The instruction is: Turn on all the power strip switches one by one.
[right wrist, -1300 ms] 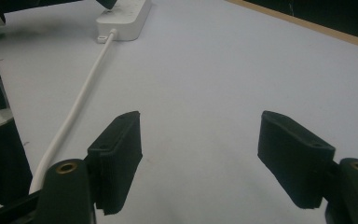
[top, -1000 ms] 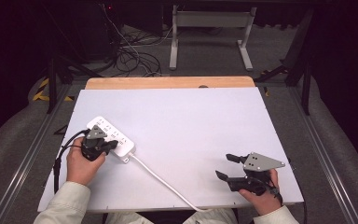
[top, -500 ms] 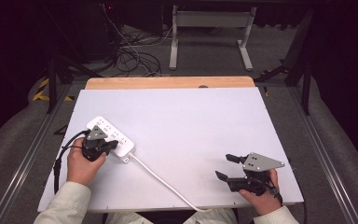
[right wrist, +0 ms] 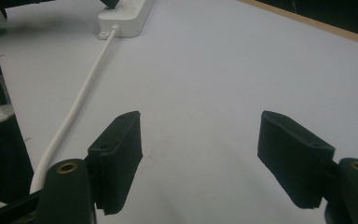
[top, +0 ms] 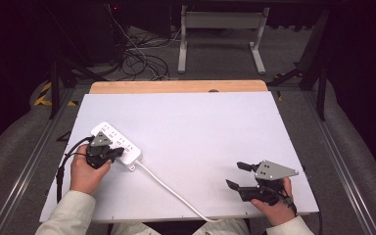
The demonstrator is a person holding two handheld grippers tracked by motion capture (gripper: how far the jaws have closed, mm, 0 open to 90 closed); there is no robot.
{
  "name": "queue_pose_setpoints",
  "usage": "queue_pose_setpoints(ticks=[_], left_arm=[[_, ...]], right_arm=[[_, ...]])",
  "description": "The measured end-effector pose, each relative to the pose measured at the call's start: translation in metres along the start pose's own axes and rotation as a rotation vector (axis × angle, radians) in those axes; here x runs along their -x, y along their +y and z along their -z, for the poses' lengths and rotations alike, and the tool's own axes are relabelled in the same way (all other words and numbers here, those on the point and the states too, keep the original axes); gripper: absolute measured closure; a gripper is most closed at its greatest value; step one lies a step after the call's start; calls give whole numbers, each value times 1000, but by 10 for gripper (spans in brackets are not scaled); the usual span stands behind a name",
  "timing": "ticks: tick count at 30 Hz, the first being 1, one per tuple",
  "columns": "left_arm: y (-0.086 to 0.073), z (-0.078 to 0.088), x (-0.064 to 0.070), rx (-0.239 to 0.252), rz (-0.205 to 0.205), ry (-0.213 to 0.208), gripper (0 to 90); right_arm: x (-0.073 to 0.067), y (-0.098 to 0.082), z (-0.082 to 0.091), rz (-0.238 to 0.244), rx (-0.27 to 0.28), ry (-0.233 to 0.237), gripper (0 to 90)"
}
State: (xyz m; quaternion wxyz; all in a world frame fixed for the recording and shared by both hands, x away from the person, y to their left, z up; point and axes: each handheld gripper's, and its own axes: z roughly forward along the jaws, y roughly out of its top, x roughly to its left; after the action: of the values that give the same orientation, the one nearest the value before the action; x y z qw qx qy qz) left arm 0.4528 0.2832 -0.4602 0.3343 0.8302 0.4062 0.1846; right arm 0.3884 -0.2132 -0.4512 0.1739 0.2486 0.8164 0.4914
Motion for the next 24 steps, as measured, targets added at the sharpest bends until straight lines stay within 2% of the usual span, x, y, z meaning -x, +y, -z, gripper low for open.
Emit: queue_pose_setpoints(ticks=[4, 6, 9, 11, 24], left_arm=[[0, 0, 0, -3, -2, 7, 900], [-1, -1, 0, 1, 18, -7, 900], [-1, -1, 3, -3, 3, 6, 900], [0, -1, 5, -8, -18, 35, 900], [0, -1, 5, -14, -2, 32, 900]], right_arm=[[0, 0, 0, 0, 2, 0, 306], [0, 0, 0, 0, 2, -1, 306], [0, 0, 0, -1, 0, -1, 306], [0, 0, 0, -1, 1, -1, 307], [0, 0, 0, -3, -1, -1, 306]])
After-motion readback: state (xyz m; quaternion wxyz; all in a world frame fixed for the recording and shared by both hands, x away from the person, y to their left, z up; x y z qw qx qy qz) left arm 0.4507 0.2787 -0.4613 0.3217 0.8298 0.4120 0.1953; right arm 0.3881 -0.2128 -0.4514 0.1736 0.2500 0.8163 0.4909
